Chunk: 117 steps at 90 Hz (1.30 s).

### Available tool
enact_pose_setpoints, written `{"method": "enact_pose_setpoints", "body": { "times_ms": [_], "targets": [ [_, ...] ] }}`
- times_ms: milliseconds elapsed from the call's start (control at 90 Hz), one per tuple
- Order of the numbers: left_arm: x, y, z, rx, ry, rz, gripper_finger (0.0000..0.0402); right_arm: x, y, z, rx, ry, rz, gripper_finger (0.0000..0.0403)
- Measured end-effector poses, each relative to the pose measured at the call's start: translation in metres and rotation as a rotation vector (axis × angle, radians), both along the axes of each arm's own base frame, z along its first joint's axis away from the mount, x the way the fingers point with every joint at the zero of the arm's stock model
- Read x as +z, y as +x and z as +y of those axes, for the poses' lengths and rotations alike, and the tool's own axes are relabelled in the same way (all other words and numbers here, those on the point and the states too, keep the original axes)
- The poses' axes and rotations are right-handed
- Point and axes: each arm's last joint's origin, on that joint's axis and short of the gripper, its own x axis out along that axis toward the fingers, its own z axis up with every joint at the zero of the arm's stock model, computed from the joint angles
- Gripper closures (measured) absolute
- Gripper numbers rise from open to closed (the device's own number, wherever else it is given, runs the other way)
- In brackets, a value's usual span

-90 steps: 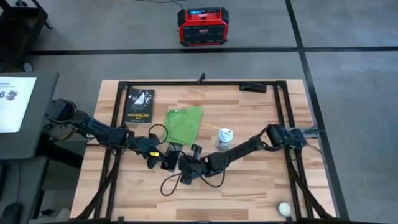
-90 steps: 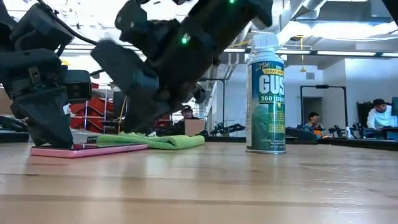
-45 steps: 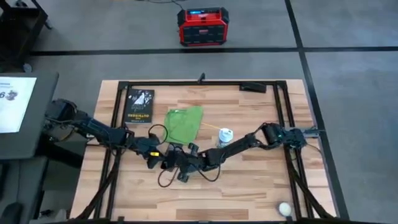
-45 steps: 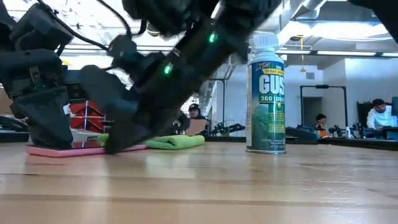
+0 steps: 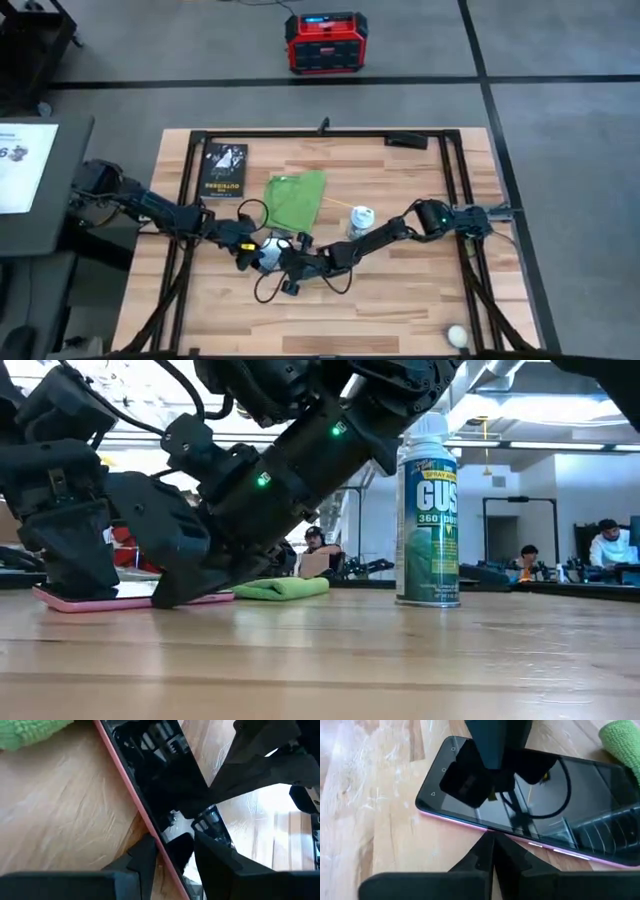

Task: Apply microfiber cloth
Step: Spray the pink cellphone using the spray bottle

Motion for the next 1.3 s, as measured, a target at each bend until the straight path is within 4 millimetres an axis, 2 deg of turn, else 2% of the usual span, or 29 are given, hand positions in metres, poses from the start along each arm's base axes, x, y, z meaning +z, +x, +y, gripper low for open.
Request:
{"method": "enact_pose_setpoints", "body": {
  "times_ms": [122, 333, 400, 589, 1144, 1300],
  "targets": [
    [0.000, 0.000, 0.000, 0.002, -0.005, 0.004, 0.0303, 0.000, -0.001, 0.002, 0.001, -0.004, -0.001, 0.0403],
    [0.003, 0.002, 0.000, 0.011, -0.028, -0.022, 0.0370, 0.000, -0.002, 0.006, 0.009, -0.010, 0.008, 0.0403],
    [0.005, 0.003, -0.001, 0.011, -0.035, -0.044, 0.0380, 0.000, -0.002, 0.006, 0.010, -0.009, 0.008, 0.0403],
    [0.013, 0.009, -0.003, -0.031, -0.072, -0.131, 0.0369, 0.000, -0.002, 0.006, 0.007, -0.020, 0.005, 0.0403],
    [0.011, 0.007, -0.005, -0.044, -0.158, -0.086, 0.0363, 0.000, -0.002, 0.006, 0.009, -0.044, 0.007, 0.0403],
    [0.010, 0.006, -0.005, -0.032, -0.184, -0.063, 0.0382, 0.000, -0.002, 0.006, 0.007, -0.046, 0.008, 0.0403]
  ]
}}
